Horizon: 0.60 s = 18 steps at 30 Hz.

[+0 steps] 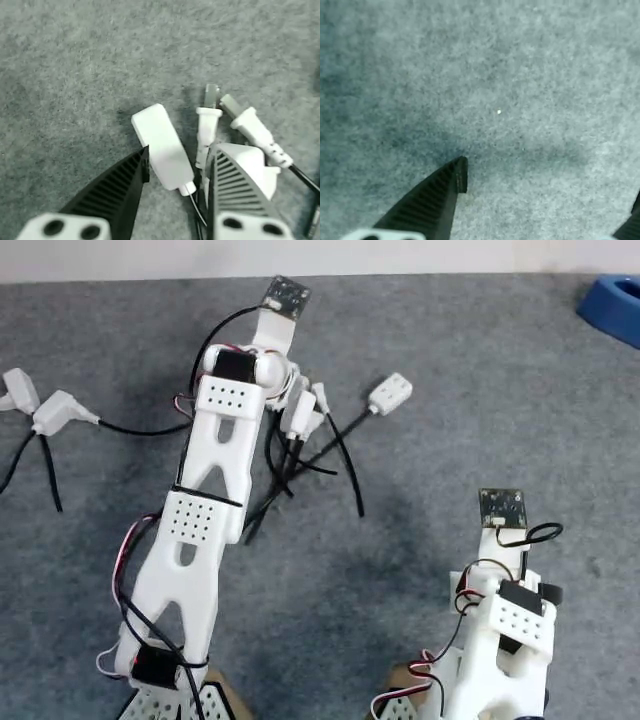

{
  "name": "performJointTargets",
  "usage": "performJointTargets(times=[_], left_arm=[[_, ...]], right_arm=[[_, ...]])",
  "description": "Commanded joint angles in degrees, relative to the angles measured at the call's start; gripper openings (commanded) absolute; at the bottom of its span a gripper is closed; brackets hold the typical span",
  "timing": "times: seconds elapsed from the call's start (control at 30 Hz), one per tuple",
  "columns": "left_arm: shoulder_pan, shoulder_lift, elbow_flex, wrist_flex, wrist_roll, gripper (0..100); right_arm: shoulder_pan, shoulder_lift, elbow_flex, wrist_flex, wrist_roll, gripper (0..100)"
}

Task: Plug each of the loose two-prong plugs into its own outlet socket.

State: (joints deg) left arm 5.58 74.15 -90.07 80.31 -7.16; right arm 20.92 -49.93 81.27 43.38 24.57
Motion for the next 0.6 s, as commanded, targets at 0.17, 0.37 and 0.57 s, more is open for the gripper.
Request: performJointTargets(times=[0.17, 0.37, 0.57], left_arm=[[-2.51, 1.19, 0.22, -2.90, 0.35, 20], [-2.42, 5.23, -0.13, -3.16, 0.35, 20], [-1.36, 6.90, -0.31, -2.73, -0.18, 9]], right_arm=[[0.40, -0.66, -0.31, -0.66, 0.79, 47.5], [0.40, -0.66, -0.31, -0.66, 0.79, 47.5], [0.40, -0.66, -0.22, -0.66, 0.79, 47.5]])
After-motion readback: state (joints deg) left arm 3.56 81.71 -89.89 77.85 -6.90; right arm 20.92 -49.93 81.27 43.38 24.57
